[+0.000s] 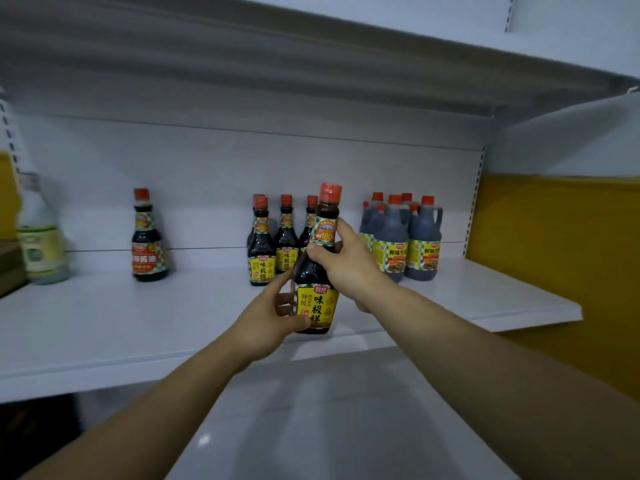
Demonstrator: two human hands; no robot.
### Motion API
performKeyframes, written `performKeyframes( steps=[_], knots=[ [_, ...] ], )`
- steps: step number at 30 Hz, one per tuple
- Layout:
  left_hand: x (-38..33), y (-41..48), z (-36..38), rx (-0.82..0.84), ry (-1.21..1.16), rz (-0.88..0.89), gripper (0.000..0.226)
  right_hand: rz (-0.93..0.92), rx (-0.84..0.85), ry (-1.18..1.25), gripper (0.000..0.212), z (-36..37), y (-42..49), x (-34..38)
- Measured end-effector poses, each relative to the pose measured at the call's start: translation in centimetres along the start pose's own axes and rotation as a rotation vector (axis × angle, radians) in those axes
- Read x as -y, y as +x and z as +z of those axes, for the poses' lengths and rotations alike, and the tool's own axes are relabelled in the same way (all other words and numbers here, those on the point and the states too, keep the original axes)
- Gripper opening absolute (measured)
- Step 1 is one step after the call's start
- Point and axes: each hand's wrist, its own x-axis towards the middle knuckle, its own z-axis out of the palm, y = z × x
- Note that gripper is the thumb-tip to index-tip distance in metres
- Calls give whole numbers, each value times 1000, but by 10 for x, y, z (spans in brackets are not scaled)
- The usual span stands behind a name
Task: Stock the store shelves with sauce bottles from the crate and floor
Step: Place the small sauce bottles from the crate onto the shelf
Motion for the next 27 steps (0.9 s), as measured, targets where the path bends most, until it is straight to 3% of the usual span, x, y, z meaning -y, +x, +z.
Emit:
performKeyframes(
  steps=[6, 12, 18, 24, 27],
  knots=[
    [25, 40, -24, -74, 163, -140, 87, -43, 58, -46, 56, 28, 45, -37],
    [50, 77, -43, -213, 327, -212, 81, -16, 76, -17, 56, 36, 92, -74],
    [69, 125, -53, -307, 290, -290, 93, -35, 49, 8, 54, 52, 138, -101],
    [78, 175, -61, -339, 137, -252, 69, -61, 10, -53, 57, 73, 180, -123],
    [84, 195, -65, -349, 69, -214, 86, -70, -2, -67, 59, 79, 197, -132]
  ],
)
